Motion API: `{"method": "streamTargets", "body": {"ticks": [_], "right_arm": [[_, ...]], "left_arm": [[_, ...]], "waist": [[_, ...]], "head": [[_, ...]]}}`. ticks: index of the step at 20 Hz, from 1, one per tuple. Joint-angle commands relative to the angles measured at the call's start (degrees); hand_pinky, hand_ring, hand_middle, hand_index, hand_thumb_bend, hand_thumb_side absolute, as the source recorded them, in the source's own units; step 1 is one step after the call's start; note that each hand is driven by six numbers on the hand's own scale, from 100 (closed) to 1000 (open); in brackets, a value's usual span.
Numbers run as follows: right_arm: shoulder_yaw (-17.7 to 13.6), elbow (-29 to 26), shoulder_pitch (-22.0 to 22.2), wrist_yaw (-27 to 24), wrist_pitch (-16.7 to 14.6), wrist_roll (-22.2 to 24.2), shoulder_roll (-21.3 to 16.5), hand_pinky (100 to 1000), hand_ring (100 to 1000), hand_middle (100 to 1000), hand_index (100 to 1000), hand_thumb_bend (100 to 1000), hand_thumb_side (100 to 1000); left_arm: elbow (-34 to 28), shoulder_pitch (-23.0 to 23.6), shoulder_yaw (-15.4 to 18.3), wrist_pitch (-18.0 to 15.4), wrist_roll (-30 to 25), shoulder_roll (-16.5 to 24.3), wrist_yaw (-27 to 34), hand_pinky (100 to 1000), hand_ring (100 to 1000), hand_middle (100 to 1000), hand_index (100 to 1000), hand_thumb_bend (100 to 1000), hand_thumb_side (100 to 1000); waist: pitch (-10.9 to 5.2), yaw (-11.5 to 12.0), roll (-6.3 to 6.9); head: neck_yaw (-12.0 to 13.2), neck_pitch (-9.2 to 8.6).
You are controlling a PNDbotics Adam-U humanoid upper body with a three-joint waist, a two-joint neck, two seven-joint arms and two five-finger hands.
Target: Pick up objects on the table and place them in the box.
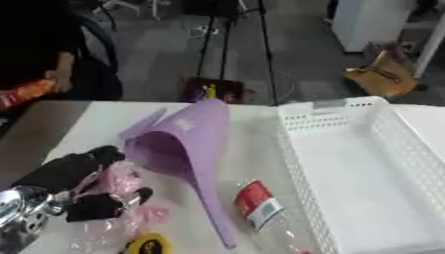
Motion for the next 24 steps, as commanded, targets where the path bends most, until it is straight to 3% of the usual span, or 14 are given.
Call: {"method": "streamTargets", "body": {"ticks": [1,4,6,8,10,17,24], "right_arm": [[-0.5,-1.1,-0.1,-0.3,-0.1,-1.2,-1.2,687,594,562,595,100,645],[-0.6,-1.1,-0.1,-0.5,0.0,-2.1,-1.1,686,594,562,591,100,640],[-0.7,-1.1,-0.2,-0.5,0.1,-2.7,-1.1,685,594,561,590,100,638],[-0.6,-1.1,-0.2,-0.4,0.2,-3.2,-1.2,685,594,561,590,100,638],[-0.6,-1.1,-0.2,-0.3,0.2,-3.5,-1.2,684,592,559,587,100,639],[-0.7,-1.1,-0.2,-0.4,0.1,-5.0,-1.1,682,591,554,582,100,634],[-0.7,-1.1,-0.3,-0.4,-0.1,-6.2,-1.1,679,588,550,579,100,629]], "left_arm": [[-0.7,-0.6,0.6,0.8,-1.5,1.5,1.7,728,868,1000,1000,518,928],[-0.7,-0.7,0.7,1.1,-1.7,1.4,2.6,691,846,1000,1000,505,887],[-0.7,-0.6,0.7,1.4,-1.8,1.3,3.2,657,824,994,1000,516,811],[-0.7,-0.6,0.8,1.6,-1.8,1.3,3.9,657,824,994,1000,516,811],[-0.7,-0.5,0.7,1.8,-2.1,1.4,4.2,615,812,997,1000,551,714],[-0.7,-0.5,0.8,1.7,-4.6,1.3,4.3,534,815,1000,1000,545,639],[-0.7,-0.2,1.3,2.2,-5.5,1.2,4.2,473,788,993,1000,464,562]], "waist": [[-0.87,-0.1,0.12],[-0.83,-0.2,0.15],[-0.80,-0.2,0.16],[-0.79,-0.2,0.17],[-0.79,-0.2,0.17],[-0.64,-0.2,0.20],[-0.49,-0.2,0.21]], "head": [[0.1,-0.61],[0.1,-0.70],[0.0,-0.88],[0.0,-0.94],[-0.1,-0.98],[-0.3,-1.27],[-0.4,-1.48]]}}
